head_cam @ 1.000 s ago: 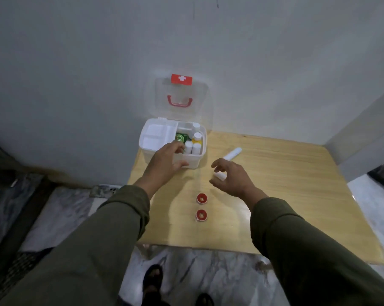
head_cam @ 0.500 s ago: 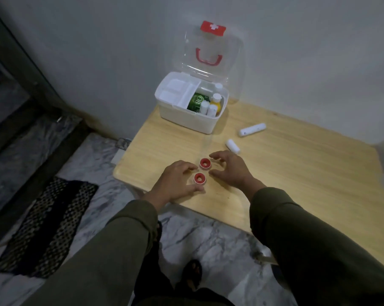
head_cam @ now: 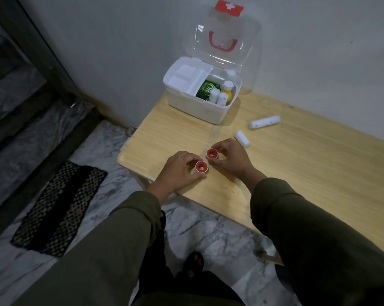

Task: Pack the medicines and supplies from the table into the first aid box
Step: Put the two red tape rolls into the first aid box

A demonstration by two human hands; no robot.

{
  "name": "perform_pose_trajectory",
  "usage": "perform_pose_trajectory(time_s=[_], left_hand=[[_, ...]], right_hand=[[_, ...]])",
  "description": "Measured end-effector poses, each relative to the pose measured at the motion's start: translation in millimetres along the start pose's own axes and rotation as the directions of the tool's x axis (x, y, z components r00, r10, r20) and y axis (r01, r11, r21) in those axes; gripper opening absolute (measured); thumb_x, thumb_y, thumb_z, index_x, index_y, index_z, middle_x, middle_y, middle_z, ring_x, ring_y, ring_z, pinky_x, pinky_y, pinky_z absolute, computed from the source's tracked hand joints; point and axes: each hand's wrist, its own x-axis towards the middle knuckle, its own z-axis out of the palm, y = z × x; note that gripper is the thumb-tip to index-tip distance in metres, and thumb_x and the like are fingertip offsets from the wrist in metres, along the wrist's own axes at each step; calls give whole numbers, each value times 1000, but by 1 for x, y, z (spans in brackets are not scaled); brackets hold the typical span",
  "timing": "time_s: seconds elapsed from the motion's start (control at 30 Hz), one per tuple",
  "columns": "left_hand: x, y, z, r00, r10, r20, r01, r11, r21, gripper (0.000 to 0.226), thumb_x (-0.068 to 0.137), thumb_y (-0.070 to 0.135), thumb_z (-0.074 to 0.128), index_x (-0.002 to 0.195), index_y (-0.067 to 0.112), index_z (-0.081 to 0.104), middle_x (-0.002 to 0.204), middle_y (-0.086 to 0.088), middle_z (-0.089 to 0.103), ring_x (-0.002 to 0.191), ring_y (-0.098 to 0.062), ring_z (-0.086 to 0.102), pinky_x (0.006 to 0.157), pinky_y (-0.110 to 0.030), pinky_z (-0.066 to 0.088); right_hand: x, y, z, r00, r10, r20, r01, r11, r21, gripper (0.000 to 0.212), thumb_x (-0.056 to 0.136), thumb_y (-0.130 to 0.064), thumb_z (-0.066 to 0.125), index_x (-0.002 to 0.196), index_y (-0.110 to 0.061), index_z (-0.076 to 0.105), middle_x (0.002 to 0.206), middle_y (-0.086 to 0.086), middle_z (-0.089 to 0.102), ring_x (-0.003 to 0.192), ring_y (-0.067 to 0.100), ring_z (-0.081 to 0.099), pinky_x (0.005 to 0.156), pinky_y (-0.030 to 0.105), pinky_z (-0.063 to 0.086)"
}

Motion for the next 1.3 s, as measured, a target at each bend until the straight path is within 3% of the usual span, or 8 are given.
perform_pose_trajectory(time_s=[0.23, 0.4, 0.57, 0.7, 1.0, 1.3], left_hand=[[14, 1, -51, 988, -5, -156, 12, 999, 43, 41, 69, 37, 79, 106, 23, 67, 107, 2, 64, 102, -13, 53, 85, -23, 39], [42, 11, -102, 959, 93, -268, -65, 992, 112, 41, 71, 33, 80, 107, 18, 68, 106, -3, 65, 102, -19, 55, 85, -25, 39], [91, 14, -152, 945, 152, -290, -107, 980, 167, 43, 69, 33, 81, 107, 19, 69, 105, -5, 66, 102, -21, 55, 82, -20, 33], [142, 9, -185, 964, 164, -208, -127, 975, 182, 43, 69, 30, 81, 109, 19, 69, 109, -4, 64, 104, -20, 54, 84, -21, 33], [255, -6, -210, 968, 226, 107, -244, 944, 221, 45, 71, 31, 79, 115, 27, 66, 108, -2, 60, 102, -20, 50, 86, -27, 37], [288, -20, -199, 941, 214, 261, -275, 934, 225, 46, 76, 32, 75, 120, 30, 63, 95, 1, 54, 90, -19, 49, 77, -28, 36]], right_hand=[[2, -22, -27, 998, -23, -65, 24, 999, 22, 35, 72, -27, 78, 102, -15, 65, 110, 5, 59, 90, 10, 50, 74, 21, 37], [22, -58, -59, 983, -99, -157, 107, 993, 39, 36, 71, -27, 80, 101, -15, 64, 106, 6, 61, 82, 13, 56, 66, 17, 41], [61, -94, -85, 960, -132, -246, 145, 989, 36, 35, 69, -29, 80, 98, -16, 65, 105, 5, 61, 84, 18, 61, 74, 29, 50], [105, -114, -91, 956, -78, -283, 91, 995, 32, 39, 70, -29, 80, 102, -15, 65, 109, 6, 60, 88, 16, 59, 80, 30, 52], [186, -126, -78, 955, 73, -287, -53, 996, 76, 38, 70, -29, 81, 102, -16, 64, 112, 7, 58, 92, 16, 56, 75, 24, 44], [209, -116, -60, 955, 149, -257, -149, 989, 22, 38, 67, -31, 82, 98, -18, 64, 108, 7, 59, 88, 14, 51, 75, 25, 43]])
